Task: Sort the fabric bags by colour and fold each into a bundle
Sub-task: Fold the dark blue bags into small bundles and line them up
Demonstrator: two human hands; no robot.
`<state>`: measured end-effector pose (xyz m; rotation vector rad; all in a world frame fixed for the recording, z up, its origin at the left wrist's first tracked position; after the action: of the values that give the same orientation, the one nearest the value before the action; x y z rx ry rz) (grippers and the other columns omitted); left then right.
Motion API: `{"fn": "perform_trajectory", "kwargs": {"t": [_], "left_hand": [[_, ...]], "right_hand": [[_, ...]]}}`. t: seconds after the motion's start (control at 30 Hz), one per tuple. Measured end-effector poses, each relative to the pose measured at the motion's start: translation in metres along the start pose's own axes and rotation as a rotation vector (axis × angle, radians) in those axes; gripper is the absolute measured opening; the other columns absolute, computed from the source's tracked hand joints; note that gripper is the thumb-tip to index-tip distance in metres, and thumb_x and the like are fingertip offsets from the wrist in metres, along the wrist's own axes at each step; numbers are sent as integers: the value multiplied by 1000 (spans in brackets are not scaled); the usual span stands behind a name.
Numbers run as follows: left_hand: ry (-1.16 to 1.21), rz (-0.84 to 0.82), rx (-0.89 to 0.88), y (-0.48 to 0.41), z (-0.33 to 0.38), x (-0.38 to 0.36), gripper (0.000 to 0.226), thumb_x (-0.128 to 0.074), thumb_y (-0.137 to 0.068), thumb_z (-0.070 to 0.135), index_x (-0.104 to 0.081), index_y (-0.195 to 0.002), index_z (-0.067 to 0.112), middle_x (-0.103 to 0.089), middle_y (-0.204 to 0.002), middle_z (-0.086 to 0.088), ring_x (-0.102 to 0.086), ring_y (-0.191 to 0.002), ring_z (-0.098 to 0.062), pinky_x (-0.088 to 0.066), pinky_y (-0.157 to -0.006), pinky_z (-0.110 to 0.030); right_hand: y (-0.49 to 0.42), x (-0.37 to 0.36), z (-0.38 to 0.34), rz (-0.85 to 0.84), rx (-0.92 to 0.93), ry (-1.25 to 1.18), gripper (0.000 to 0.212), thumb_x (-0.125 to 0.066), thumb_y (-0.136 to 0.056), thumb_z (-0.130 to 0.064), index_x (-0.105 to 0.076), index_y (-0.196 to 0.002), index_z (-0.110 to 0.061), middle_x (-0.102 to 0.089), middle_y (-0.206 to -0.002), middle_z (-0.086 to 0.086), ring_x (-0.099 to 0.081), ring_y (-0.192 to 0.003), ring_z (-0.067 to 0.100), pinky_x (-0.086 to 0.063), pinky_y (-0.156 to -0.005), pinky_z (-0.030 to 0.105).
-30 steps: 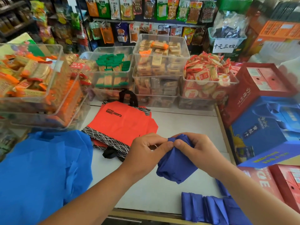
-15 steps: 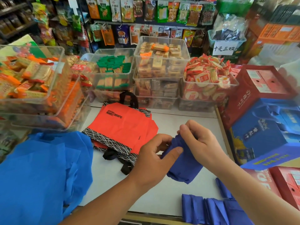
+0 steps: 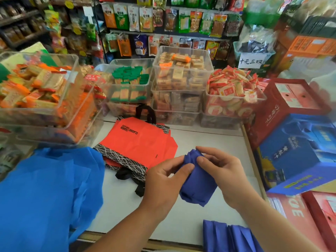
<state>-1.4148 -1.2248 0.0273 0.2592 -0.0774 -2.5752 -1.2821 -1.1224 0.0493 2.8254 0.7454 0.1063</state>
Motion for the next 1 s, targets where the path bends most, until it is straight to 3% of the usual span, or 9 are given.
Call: {"fn": "perform_trajectory", "kwargs": {"t": [0.1, 0.33, 0.57, 0.77, 0.9, 1.0], "left_hand": [[-86, -92, -73, 2, 4, -10, 30, -63, -102, 12, -74, -126, 27, -75, -120, 5, -68, -115, -20, -57, -98, -39], [-107, -33, -118, -2, 16, -14, 25, -71, -95, 8, -81, -112, 24, -76, -111, 7, -70, -109, -17, -58, -95, -40], [-14, 38, -9, -1, 5, -9, 23, -76, -89, 2, -82, -107, 16, -79, -101, 1, -73, -100, -17, -59, -87, -33], [-57, -38, 46, -5, 2, -6, 17, -77, -90, 6, -81, -97, 21, -79, -99, -5, -73, -100, -29, -60, -92, -46], [-71, -43, -5, 0, 9, -13, 24, -74, -91, 3, -80, -101, 24, -80, -100, 0, -73, -100, -25, -61, -91, -41], [-37, -38, -6, 4, 9, -22, 28, -72, -93, 5, -79, -112, 25, -77, -110, 4, -72, -105, -14, -58, -92, -29]], "right_hand": [[-2, 7, -8, 37, -19, -24, 23, -75, -87, 2, -83, -93, -19, -79, -95, 8, -75, -94, 26, -59, -81, 36], [-4, 5, -15, 56, -88, -32, 26, -73, -82, 13, -81, -76, -11, -78, -87, 14, -73, -84, 28, -61, -84, 42], [3, -8, -5, -22, -87, -15, 32, -65, -86, 15, -80, -75, -10, -77, -85, 16, -73, -81, 27, -59, -77, 38], [6, -1, -3, -17, -59, -4, 30, -62, -84, 15, -75, -75, -10, -75, -81, 13, -71, -73, 26, -59, -68, 38], [3, 9, -8, -21, -23, 26, 30, -67, -82, 17, -68, -65, -8, -69, -71, 15, -66, -69, 28, -56, -67, 41], [2, 13, -11, -48, 8, 41, 33, -67, -82, 17, -67, -62, -9, -67, -69, 15, -65, -68, 27, -55, -66, 41]]}}
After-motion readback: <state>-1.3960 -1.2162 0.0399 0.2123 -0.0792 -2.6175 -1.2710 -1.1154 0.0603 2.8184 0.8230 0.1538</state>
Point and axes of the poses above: each hand's wrist, its own y-axis away from the middle knuckle, its own x-axis out of the back of the hand, z = x × y, the point moved 7 cm from there along -y, towards the middle knuckle
